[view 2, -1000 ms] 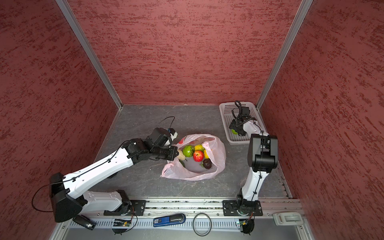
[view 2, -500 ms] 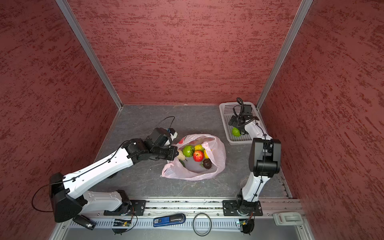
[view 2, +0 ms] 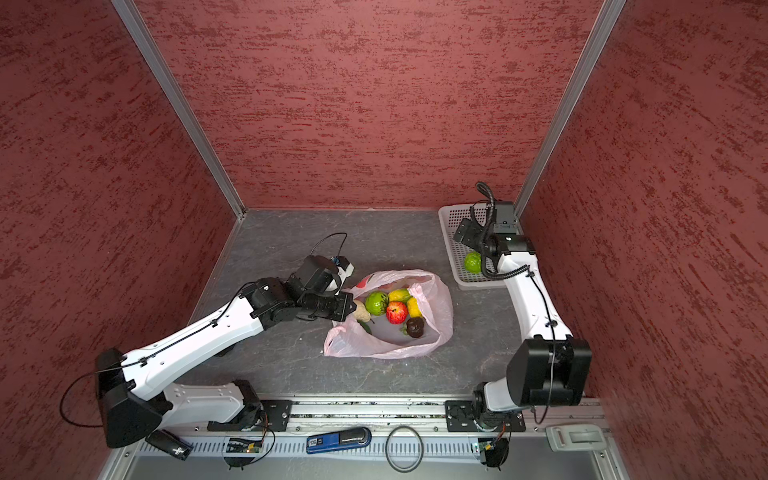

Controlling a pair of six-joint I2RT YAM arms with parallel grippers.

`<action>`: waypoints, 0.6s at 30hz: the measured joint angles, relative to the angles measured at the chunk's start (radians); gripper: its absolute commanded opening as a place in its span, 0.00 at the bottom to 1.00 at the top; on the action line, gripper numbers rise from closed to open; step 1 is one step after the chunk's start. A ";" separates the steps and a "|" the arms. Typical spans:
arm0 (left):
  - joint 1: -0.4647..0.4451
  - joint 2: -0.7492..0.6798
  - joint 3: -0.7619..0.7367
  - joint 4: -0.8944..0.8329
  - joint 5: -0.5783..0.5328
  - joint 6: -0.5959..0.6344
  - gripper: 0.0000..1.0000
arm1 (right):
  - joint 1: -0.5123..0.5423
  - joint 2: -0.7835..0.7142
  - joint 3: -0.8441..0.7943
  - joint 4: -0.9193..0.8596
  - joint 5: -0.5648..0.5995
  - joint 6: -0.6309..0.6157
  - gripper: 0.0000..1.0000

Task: Untie the knot of the plastic bag and take out the fruit
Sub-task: 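Open the right gripper to drop the custard apple into the basket, then move the right gripper back into the pink bag above the fruit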

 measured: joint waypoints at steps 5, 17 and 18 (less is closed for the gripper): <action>0.002 0.000 0.000 0.006 0.007 0.005 0.00 | 0.214 -0.114 0.074 -0.102 0.000 0.047 0.99; 0.001 -0.013 -0.012 0.009 0.030 0.004 0.00 | 0.800 -0.103 0.291 -0.273 0.110 0.282 0.98; 0.000 -0.016 -0.014 0.009 0.030 0.004 0.00 | 0.837 -0.090 0.298 -0.282 0.122 0.298 0.97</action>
